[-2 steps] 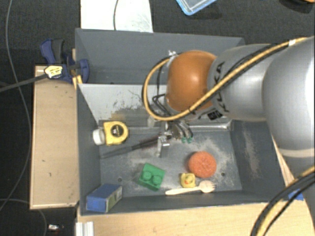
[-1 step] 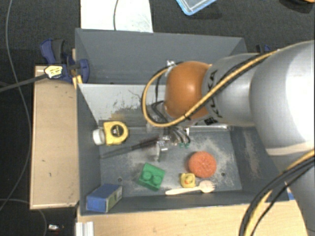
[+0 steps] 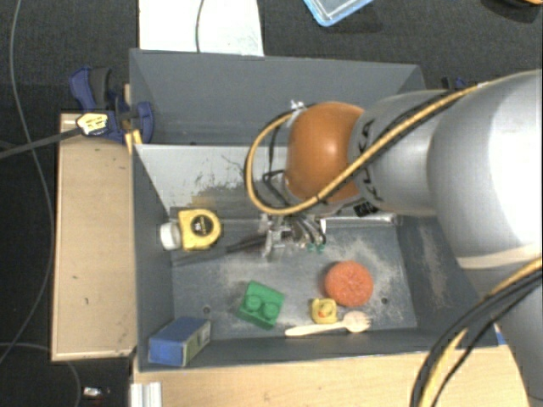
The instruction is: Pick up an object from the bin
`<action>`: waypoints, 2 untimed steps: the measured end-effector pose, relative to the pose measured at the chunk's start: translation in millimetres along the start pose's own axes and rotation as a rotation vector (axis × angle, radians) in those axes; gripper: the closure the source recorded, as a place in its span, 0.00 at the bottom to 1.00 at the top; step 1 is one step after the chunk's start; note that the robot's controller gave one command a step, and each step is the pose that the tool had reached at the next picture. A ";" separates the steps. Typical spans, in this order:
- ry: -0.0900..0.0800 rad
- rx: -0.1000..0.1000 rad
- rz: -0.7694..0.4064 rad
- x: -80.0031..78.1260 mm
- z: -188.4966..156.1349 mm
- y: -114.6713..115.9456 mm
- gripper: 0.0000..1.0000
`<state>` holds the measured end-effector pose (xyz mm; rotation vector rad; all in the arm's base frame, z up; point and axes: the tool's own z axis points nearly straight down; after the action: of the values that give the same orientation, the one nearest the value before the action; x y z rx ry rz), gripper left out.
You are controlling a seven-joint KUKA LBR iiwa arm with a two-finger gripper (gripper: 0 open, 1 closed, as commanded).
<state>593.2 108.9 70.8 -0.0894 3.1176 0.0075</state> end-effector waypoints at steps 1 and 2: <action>0.000 0.000 0.007 -0.3 0.0 -0.3 1.00; -0.006 -0.001 0.008 -1.3 -5.9 -0.4 1.00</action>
Offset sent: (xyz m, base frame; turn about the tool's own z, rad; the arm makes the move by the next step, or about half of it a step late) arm 0.0003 -0.0005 0.0053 0.0052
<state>594.4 108.5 76.7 -0.0762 3.1122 0.0100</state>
